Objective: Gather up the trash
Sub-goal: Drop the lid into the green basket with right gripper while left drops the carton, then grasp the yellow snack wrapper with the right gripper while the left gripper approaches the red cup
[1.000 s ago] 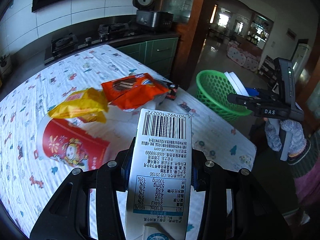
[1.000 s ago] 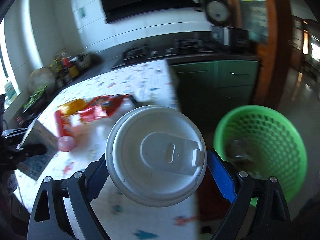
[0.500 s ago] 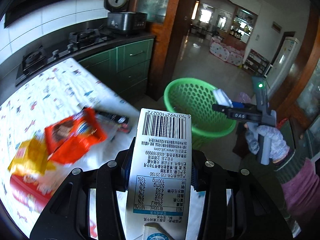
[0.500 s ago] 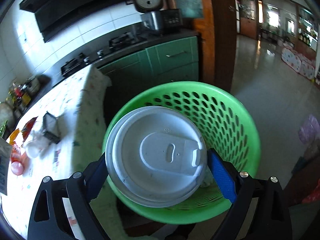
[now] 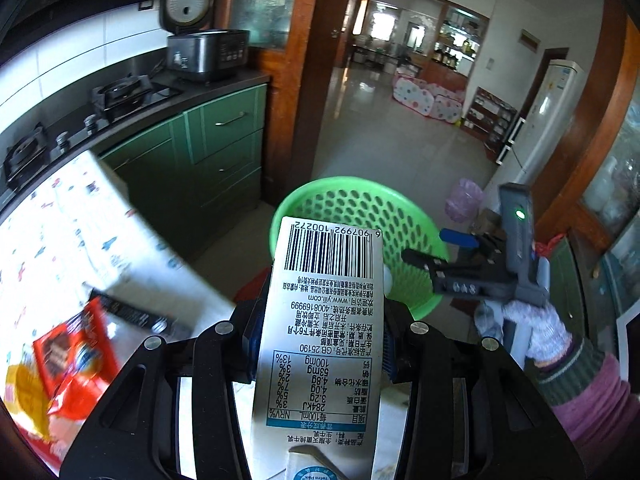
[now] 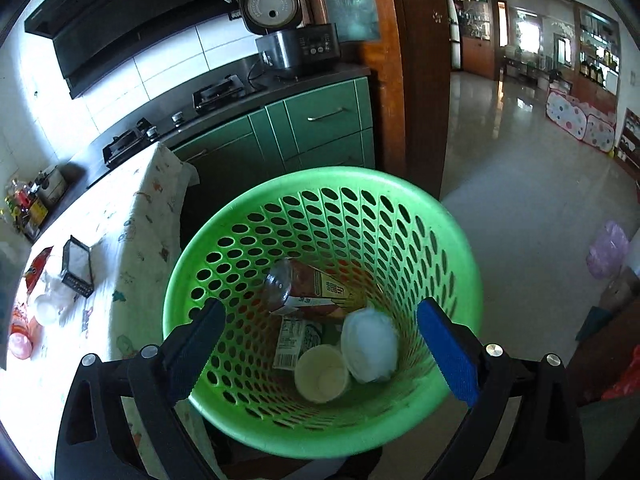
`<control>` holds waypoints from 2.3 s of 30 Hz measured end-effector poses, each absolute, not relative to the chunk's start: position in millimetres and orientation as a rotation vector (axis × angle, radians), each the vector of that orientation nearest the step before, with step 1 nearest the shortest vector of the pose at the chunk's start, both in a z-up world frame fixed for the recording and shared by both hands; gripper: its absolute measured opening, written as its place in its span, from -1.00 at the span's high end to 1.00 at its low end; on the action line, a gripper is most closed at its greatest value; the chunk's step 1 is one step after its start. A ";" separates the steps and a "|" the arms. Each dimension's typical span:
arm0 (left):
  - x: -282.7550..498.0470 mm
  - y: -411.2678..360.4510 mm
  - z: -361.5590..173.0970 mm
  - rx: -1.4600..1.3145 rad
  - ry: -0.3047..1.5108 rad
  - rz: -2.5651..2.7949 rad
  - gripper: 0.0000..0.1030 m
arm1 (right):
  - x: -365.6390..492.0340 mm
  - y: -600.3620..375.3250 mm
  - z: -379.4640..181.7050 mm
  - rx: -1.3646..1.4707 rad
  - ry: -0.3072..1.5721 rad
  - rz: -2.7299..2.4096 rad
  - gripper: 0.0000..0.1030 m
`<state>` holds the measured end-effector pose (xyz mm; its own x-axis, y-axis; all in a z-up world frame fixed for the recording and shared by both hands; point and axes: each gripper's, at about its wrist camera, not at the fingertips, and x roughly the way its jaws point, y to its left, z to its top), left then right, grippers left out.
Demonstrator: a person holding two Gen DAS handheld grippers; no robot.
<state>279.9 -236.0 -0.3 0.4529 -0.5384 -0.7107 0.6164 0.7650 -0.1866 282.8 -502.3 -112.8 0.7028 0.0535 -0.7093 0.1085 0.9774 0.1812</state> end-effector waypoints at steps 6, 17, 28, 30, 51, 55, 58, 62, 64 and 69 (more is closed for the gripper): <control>294.7 -276.7 -13.8 0.132 0.877 -0.742 0.16 | 253.9 -505.8 -98.9 0.209 0.757 -0.031 -0.81; 317.9 -334.8 -45.6 0.144 0.950 -0.769 0.15 | 212.8 -514.8 -91.9 0.214 0.723 -0.052 -0.81; 328.2 -356.5 -56.7 0.098 0.966 -0.780 -0.32 | 196.3 -519.9 -100.9 0.214 0.740 -0.076 -0.81; 325.3 -354.1 -55.0 0.106 0.966 -0.778 -0.32 | 194.3 -517.7 -101.6 0.213 0.741 -0.078 -0.81; 259.7 -172.9 -1.4 0.082 0.833 -0.470 -0.32 | 197.2 -408.2 -61.5 0.115 0.677 0.151 -0.81; 250.1 -118.4 5.2 0.053 0.810 -0.352 -0.32 | 205.0 -371.8 -55.5 0.081 0.676 0.221 -0.81; 245.2 -76.7 8.0 0.025 0.792 -0.254 -0.32 | 209.8 -346.3 -51.8 0.054 0.673 0.263 -0.81; 242.6 -21.6 8.8 -0.022 0.789 -0.157 -0.32 | 215.1 -319.0 -45.4 0.034 0.669 0.312 -0.81; 242.4 5.5 9.0 -0.034 0.792 -0.118 -0.32 | 219.2 -306.9 -42.9 0.031 0.669 0.339 -0.81; 237.0 60.4 7.0 -0.094 0.785 -0.037 -0.32 | 226.8 -268.5 -39.1 -0.006 0.671 0.402 -0.81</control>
